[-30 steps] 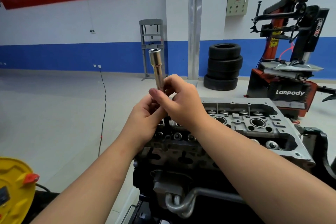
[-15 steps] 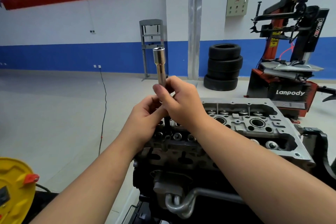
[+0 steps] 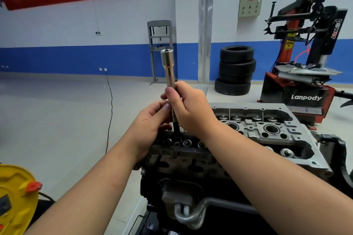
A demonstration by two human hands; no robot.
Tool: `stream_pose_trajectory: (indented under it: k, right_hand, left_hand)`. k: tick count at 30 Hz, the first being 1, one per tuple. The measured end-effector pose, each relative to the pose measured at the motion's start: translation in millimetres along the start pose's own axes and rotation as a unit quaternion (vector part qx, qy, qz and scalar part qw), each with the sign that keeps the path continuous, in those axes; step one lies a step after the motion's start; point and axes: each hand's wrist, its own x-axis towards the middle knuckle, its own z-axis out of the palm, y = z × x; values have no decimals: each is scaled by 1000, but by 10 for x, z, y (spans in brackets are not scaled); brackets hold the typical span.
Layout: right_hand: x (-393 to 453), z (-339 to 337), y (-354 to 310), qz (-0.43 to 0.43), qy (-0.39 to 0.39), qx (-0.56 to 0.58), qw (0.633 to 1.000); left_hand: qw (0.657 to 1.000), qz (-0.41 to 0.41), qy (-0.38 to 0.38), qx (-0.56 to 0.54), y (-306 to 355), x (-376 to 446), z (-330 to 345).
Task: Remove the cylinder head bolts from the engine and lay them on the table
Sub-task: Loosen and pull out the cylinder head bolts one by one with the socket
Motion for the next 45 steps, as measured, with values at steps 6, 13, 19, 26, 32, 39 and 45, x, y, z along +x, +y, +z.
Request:
stream_pose_trajectory:
  k: [6, 13, 19, 26, 32, 39, 45]
  right_hand:
    - [-6, 7, -14, -29, 23, 1, 999]
    - [11, 12, 22, 18, -7, 10, 1000]
    - [2, 2, -9, -6, 4, 13, 1000]
    - [0, 4, 2, 20, -10, 16, 1000]
    - [-4, -1, -28, -15, 2, 15, 1000]
    - [4, 16, 5, 13, -1, 24, 1000]
    - [-4, 0, -14, -13, 10, 14, 1000]
  left_hand:
    - [999, 30, 20, 22, -15, -14, 27]
    - [1000, -5, -1, 11, 10, -16, 11]
    - [999, 30, 17, 19, -18, -13, 32]
    - [1000, 0, -11, 12, -25, 3, 11]
    - [1000, 26, -8, 10, -37, 10, 30]
    - [999, -4, -18, 28, -15, 9, 13]
    - [999, 26, -5, 18, -12, 5, 47]
